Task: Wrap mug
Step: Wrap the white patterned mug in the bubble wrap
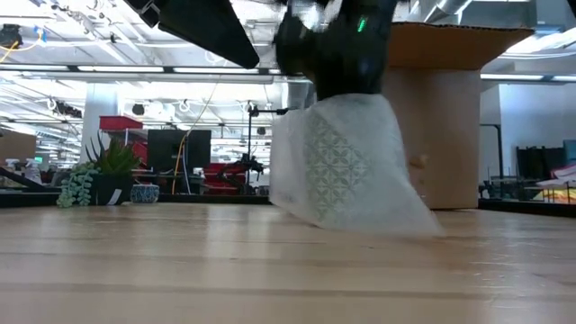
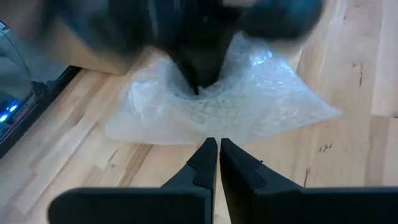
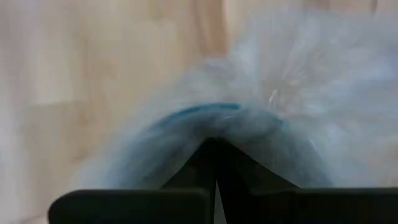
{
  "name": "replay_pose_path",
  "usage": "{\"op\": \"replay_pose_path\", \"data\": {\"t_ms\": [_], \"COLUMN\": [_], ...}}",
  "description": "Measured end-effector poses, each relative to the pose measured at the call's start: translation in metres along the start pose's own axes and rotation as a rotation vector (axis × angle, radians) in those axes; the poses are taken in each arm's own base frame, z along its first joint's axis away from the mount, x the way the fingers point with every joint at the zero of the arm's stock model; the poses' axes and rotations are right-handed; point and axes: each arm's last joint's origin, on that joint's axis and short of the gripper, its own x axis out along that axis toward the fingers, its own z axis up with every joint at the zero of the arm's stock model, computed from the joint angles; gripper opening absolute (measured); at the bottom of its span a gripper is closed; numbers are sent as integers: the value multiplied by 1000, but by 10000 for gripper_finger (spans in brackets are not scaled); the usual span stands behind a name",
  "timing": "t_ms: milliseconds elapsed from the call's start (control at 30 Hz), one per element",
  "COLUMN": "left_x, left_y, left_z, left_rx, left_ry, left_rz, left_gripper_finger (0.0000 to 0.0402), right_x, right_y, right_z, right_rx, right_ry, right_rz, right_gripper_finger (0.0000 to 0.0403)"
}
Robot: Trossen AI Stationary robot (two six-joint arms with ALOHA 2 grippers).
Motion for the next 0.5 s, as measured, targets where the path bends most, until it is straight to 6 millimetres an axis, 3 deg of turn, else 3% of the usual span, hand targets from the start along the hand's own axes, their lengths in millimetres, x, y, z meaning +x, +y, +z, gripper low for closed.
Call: {"op": "replay_pose_path", "data": {"t_ms": [100,300,500], "left_x": [0,0,0], "left_y": [0,0,0], "left_z": [0,0,0], "left_rx": [-2,-11,-11], "left_ry": [0,0,0], "left_rz": [0,0,0], "left_gripper_finger": [0,0,0], "right_x": [-36,-71,-71], "right_y": [6,13,21], "right_z": [-2,-6,-11], "right_rx": [-16,-65,-130], "right_ry": [-84,-186,-163], "right_rz": [-2,1,1], "right_gripper_finger": [0,0,0]}}
